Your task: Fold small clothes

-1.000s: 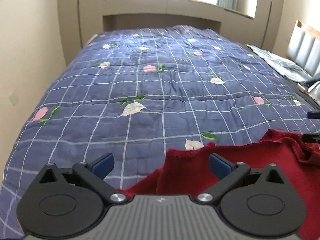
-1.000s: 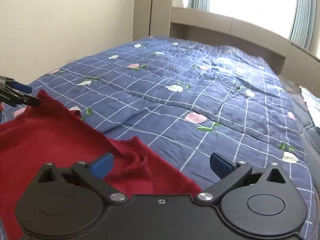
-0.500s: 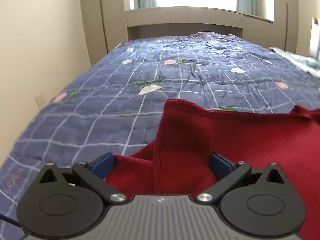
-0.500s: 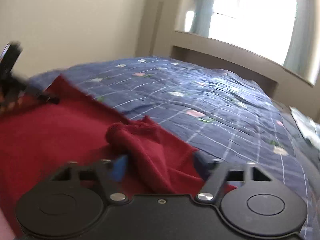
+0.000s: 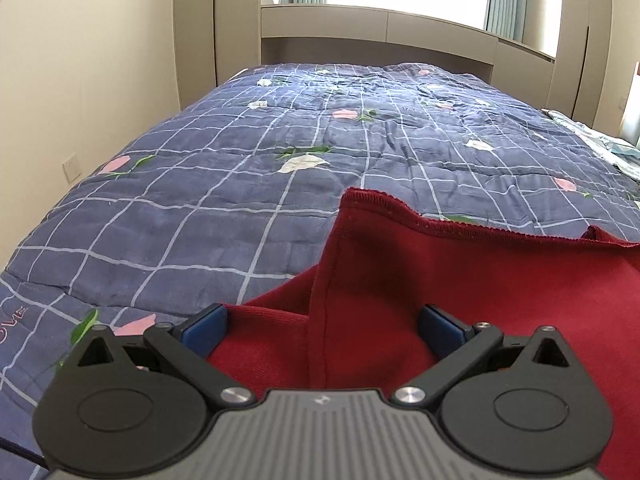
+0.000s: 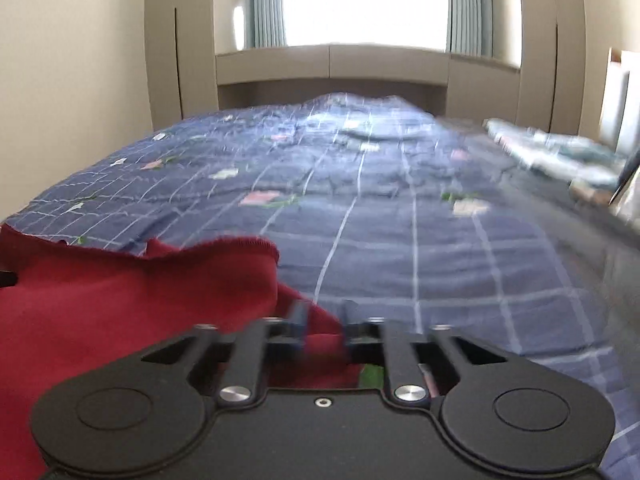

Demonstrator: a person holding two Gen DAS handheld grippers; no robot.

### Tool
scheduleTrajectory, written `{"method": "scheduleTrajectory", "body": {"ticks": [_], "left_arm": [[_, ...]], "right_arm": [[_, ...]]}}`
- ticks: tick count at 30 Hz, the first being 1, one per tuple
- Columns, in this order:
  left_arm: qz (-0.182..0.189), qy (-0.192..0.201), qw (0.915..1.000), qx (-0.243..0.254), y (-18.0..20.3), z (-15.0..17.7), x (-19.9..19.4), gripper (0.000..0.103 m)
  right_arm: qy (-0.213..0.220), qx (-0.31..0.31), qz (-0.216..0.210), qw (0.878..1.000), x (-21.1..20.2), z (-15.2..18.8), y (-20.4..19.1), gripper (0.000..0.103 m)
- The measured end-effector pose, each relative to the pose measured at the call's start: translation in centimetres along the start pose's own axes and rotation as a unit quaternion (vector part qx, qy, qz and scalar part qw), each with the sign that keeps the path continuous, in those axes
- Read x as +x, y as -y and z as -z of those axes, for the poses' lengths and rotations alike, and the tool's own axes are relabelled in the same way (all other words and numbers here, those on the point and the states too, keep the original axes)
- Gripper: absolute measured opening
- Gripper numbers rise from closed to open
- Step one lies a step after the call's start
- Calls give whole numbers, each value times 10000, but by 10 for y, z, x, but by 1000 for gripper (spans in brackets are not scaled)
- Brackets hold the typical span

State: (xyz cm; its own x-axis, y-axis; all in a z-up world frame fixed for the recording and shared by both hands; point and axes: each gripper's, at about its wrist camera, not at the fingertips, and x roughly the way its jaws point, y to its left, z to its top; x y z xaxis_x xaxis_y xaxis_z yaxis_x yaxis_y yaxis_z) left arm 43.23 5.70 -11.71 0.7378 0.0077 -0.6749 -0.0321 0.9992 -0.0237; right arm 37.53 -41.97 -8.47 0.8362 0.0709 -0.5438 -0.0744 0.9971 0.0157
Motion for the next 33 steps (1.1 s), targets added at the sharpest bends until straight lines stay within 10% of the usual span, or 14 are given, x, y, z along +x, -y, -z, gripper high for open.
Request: {"method": "scheduleTrajectory", "body": {"ticks": [2,7,12,16,24,33], "left_arm": [[4,1,10000,-3,0,0,0,103],[16,14,10000,-25,0,0,0,103],[24,20,10000,-37,-1,0,0,103],[41,37,10000,-58,-2,1,0,103],[59,50,9999,-81,-3,1,-1,103],[60,54,9999,-83,-4,2,-1,103]], "right_arm": [[209,-302,110,9993,-11,-8,-10,78],[428,-1046,-310,9931,-24,-30,-52,102],[-7,-1903,-560,9801,7,-38,-110,102],[-178,-2497,88,9681,49,-35,-137,102],[-7,-2154,590,9747,60,-44,-114,102],[-290,-1958,-620,9782,-19,-37,-164,102]]}}
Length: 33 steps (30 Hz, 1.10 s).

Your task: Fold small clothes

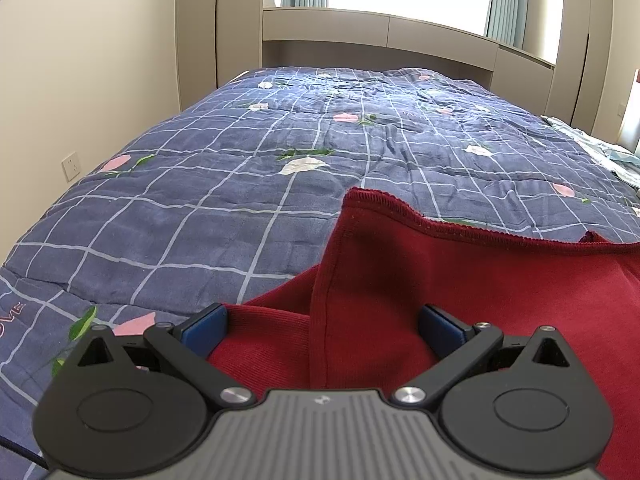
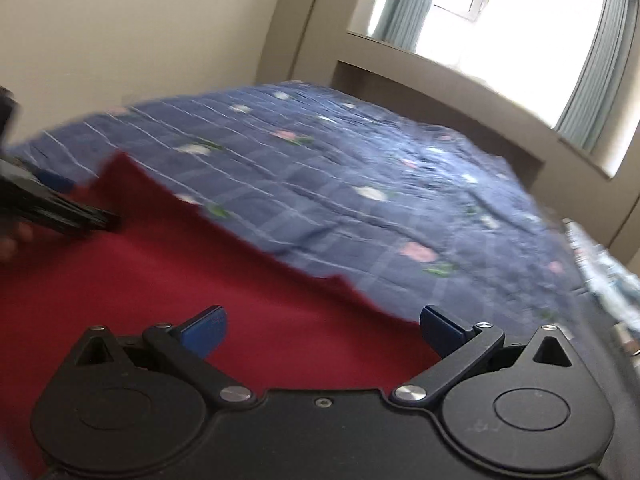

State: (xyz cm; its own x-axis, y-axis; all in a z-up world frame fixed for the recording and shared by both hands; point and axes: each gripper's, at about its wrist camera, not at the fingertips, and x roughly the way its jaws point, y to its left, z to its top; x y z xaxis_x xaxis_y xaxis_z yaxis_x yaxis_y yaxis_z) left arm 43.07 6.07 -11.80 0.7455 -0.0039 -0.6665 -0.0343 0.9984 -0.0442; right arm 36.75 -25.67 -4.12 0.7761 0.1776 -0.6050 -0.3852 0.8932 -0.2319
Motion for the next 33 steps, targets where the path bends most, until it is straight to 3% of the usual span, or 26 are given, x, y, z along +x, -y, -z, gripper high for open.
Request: {"method": "scheduleTrajectory", "body": {"ticks": [3,5,8,12,19,24,33], "left_arm": [[-1,3,10000,-1,0,0,0,103],[-3,1,10000,1,0,0,0,103],[2,1,10000,0,0,0,0,103],[1,3,10000,1,0,1,0,103],[-9,36,10000,0,0,1,-2,103],[-4,39,10000,-2,-1,1,-2,103],[40,74,9999,-62,-2,2,-2,103]], "right_arm": [[182,287,-38,9994,2,-6,-20,102],[216,305,160,9992,12,-10,-32,102],[299,-2,485,9984,33,-14,-50,102],[37,-370,698,9969,59,0,-65,102],[280,-574,1022,9927,56,15,-78,102],[157,-390,824,9957,58,13,-72,102],[-211,694,279,9970,52,17,-48,102]]}}
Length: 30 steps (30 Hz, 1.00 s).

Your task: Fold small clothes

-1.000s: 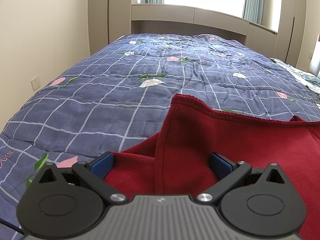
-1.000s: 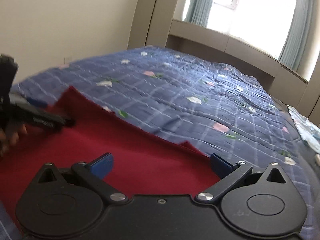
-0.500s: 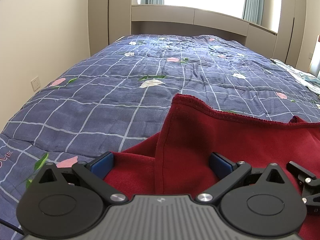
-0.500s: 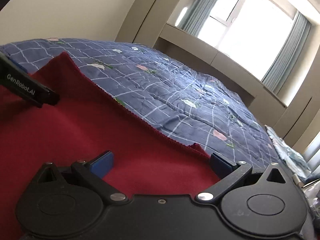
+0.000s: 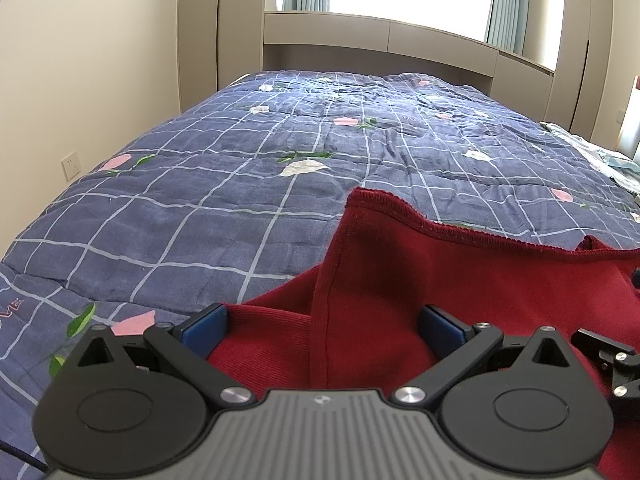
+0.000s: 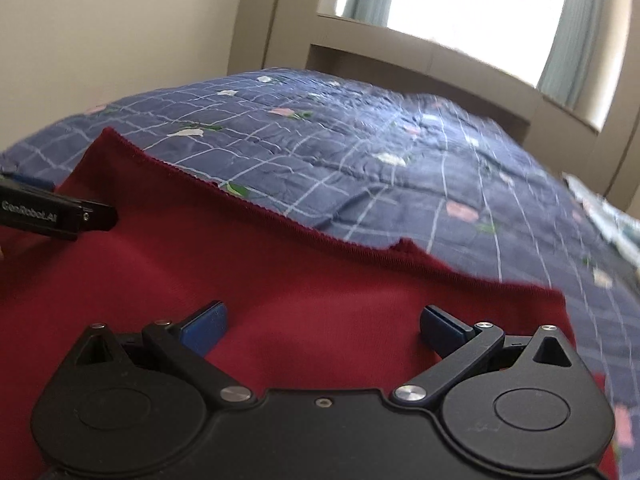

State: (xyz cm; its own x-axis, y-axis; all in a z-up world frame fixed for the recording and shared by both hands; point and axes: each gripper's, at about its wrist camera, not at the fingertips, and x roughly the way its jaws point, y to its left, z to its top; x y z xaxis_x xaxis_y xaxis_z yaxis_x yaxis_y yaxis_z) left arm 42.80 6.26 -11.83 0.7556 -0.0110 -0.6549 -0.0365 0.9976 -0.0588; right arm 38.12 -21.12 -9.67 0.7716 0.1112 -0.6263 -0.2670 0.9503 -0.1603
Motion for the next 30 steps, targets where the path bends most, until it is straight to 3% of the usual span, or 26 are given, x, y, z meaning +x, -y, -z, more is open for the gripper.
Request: {"method": "scheduleTrajectory", "body": {"ticks": [5,10,30], "left_arm": [[19,24,10000,-27,0,1,0,103],[12,27,10000,-21,0,1,1,103],[-55,55,10000,3,2,2,-1,103]], "right_arm": [[-58,609,-172,9980,-37,25,3,102],[264,500,-115,9983,-73,51,-10,102],[330,631,-205,9973,-70,55,-6,103]]}}
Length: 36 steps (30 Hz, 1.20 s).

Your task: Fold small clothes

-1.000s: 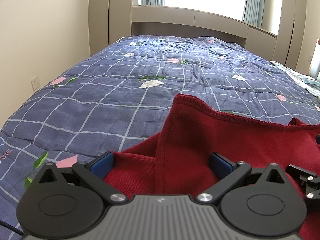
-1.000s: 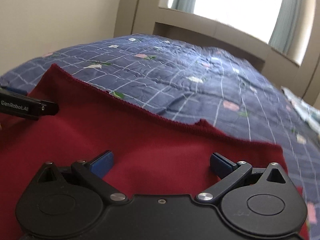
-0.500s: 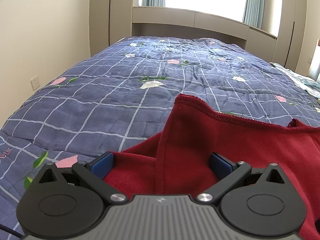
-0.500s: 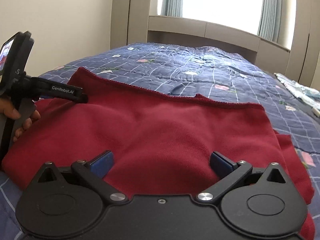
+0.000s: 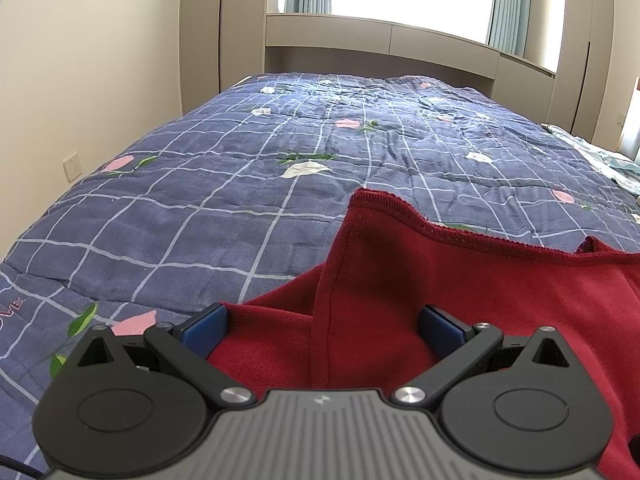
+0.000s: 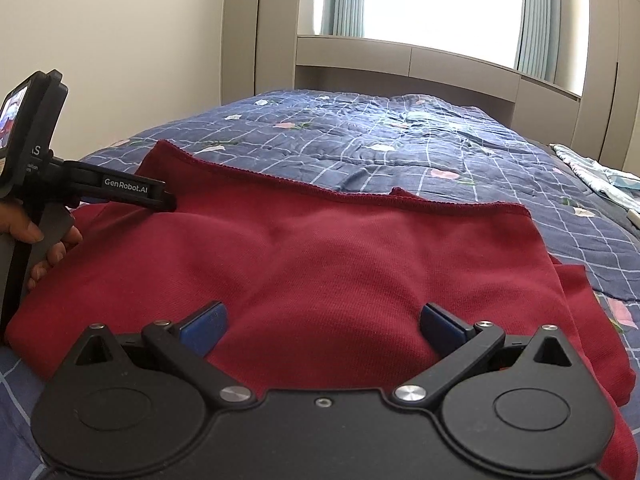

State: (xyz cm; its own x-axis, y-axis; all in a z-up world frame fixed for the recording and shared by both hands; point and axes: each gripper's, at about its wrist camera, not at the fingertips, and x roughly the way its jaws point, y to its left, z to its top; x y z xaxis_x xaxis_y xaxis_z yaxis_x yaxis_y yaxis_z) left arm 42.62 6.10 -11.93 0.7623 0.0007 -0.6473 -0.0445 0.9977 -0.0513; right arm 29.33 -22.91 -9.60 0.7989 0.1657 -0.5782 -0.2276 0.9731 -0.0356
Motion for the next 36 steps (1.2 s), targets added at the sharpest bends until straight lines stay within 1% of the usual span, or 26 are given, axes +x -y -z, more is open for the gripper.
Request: {"method": "scheduleTrajectory", "body": {"ticks": [5,10,12,13,17,19,22,26,28,32,36], "left_arm": [[-25,7,10000,-3,1,0,-1,103],[-359,-184,9990,197,13,-10,-7,103],[-497,-141,9985,169,19,-14,-19,103],[-519,-68,9986,72,20,-15,-27,103],[-330,167,9990,-236,17,-12,-64,103],[-335,247,9985,-347,14,-4,-86,103],[-384,275,9978,-472,7,16,-114,103],[-634,133,9965,-530,-3,48,-139,103],[-799,-16,9948,-636,-7,62,-146,103],[-918,-298,9894,-1083,-15,81,-154,103],[-707,-430,9844,-1551,-25,90,-150,103]], "right_arm": [[0,0,3,10000,0,0,0,103],[13,15,-9,10000,0,0,0,103],[13,18,-11,10000,0,0,0,103],[13,18,-11,10000,0,0,0,103],[14,18,-10,10000,0,0,0,103],[14,17,-9,10000,0,0,0,103],[14,17,-9,10000,0,0,0,102],[14,14,-6,10000,0,0,0,103],[16,12,-4,10000,0,0,0,103],[18,-7,14,10000,0,0,-1,103],[23,-20,24,10000,0,0,-3,103]]}}
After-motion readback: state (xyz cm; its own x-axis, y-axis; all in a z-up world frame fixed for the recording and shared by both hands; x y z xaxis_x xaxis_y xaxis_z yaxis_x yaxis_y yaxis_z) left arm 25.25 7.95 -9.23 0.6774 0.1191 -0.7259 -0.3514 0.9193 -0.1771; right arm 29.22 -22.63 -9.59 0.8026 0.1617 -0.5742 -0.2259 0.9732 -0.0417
